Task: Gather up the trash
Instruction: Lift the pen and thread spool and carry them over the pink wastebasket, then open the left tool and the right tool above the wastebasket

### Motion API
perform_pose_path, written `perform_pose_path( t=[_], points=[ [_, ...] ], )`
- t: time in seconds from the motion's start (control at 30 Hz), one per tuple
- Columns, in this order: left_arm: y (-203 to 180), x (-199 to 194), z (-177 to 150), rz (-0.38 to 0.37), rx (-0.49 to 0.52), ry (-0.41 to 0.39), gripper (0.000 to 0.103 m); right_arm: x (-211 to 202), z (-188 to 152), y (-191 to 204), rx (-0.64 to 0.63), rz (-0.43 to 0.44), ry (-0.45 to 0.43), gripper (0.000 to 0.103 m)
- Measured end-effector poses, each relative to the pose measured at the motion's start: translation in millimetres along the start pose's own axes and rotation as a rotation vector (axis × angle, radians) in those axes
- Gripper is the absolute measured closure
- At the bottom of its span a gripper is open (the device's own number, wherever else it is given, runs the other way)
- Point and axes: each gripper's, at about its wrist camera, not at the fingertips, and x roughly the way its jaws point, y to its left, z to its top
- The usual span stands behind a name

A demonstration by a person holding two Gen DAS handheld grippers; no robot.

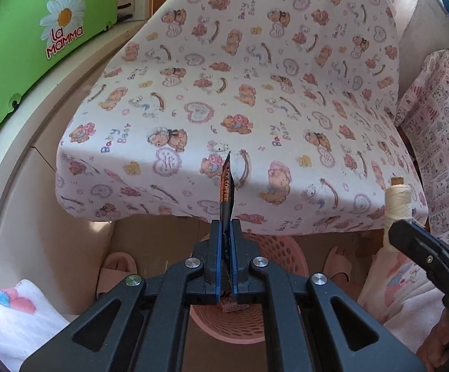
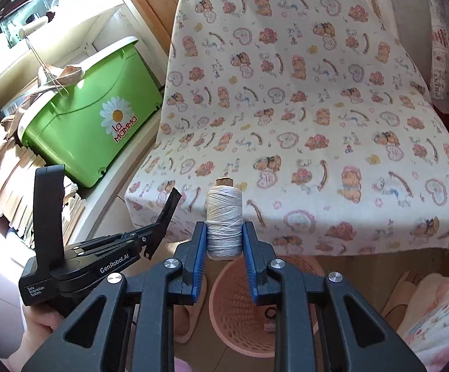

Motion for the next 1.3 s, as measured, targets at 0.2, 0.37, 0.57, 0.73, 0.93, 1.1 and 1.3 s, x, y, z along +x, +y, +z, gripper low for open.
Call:
perform_pose_path(
  t=[0.2, 0.37, 0.57, 0.73, 0.93, 1.1, 1.3],
  points=[
    [-6, 26, -9, 0.021, 0.027, 0.092, 0.099, 28, -21, -14, 0.055, -0.044, 0.097, 0.078],
    [-11, 40, -20, -0.005, 0.040, 0.164, 0.099, 58, -44, -24, 0.086, -0.069, 0.215, 0.078],
    [-16, 56, -29, -0.011, 0.040, 0.238, 0.099, 92, -61, -33, 0.109, -0.102, 0.314, 0.078],
    [-12, 87, -40, 0.011, 0.026, 0.335, 0.099, 120, -72, -42, 0.094, -0.179, 0.364, 0.078],
    [-14, 142, -53, 0.074, 0.043, 0.445, 0.099, 161, -87, -60, 0.104, -0.248, 0.453, 0.078],
    [-20, 179, -80, 0.200, 0.151, 0.504, 0.099, 187, -106, -78, 0.146, -0.294, 0.530, 0.078],
    [-8, 203, -99, 0.134, 0.095, 0.589, 0.099, 206, -121, -99, 0.195, -0.299, 0.563, 0.078]
  ],
)
